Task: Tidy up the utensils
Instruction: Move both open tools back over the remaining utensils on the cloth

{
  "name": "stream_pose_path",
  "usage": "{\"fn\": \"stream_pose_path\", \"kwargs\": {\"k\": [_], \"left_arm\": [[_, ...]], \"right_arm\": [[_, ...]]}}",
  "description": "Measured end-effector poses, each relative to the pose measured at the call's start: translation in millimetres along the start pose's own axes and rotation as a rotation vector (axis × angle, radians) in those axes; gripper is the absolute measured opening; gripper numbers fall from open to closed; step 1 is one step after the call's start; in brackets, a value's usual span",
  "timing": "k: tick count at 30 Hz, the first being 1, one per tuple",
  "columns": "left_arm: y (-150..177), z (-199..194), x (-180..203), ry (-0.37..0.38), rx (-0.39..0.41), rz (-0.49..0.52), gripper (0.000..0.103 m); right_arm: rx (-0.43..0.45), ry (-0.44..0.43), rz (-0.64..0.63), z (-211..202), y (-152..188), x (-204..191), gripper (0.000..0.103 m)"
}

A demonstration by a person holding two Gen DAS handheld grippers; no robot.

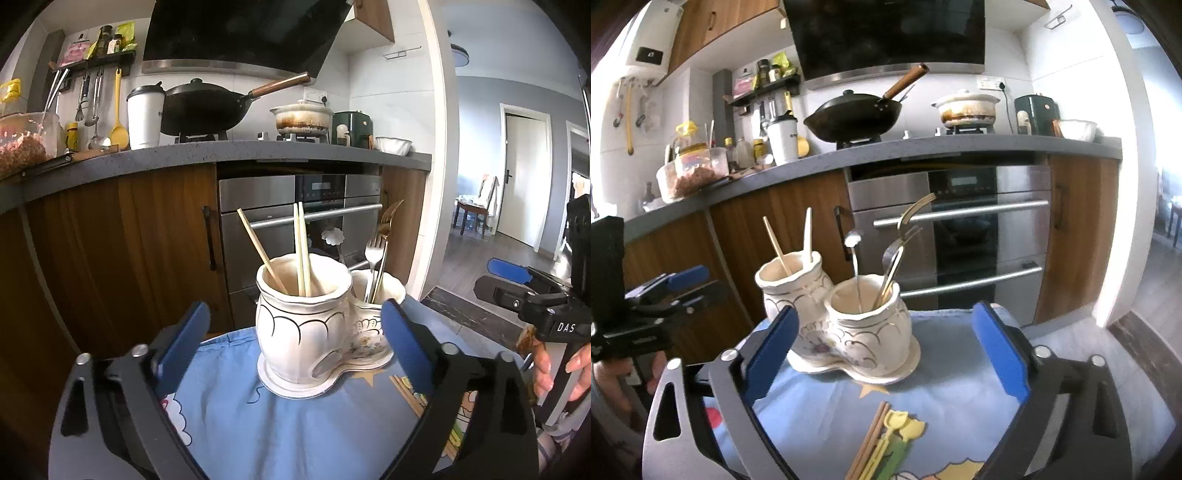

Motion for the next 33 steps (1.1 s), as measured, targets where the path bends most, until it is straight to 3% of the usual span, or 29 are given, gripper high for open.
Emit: {"fn": "stream_pose_path", "kwargs": {"k": [10,23,33], "left_arm": [[12,-13,4,0.005,-0.051,0.000,0.097],[78,-1,18,0.029,-0.228,0.019,0.097],[111,12,33,0.057,-0.303,0.029,0.097]], "right_arm": [[-0.046,0.082,0.012,-18,14,20,0.098],[-0.242,0.145,-0.013,3,65,25,0.098],[-0.372,0.207,0.034,23,102,37,0.098]]}}
Point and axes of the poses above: each gripper's, at about its wrist camera, not at the fingertips, and z roughly the way its jaws point, x to its right, y to its underside, the point moved 5 cm from there along z, roughly the way its jaws point, and after that the axes turned 5 degrees about -y, right-handed, at the moved point
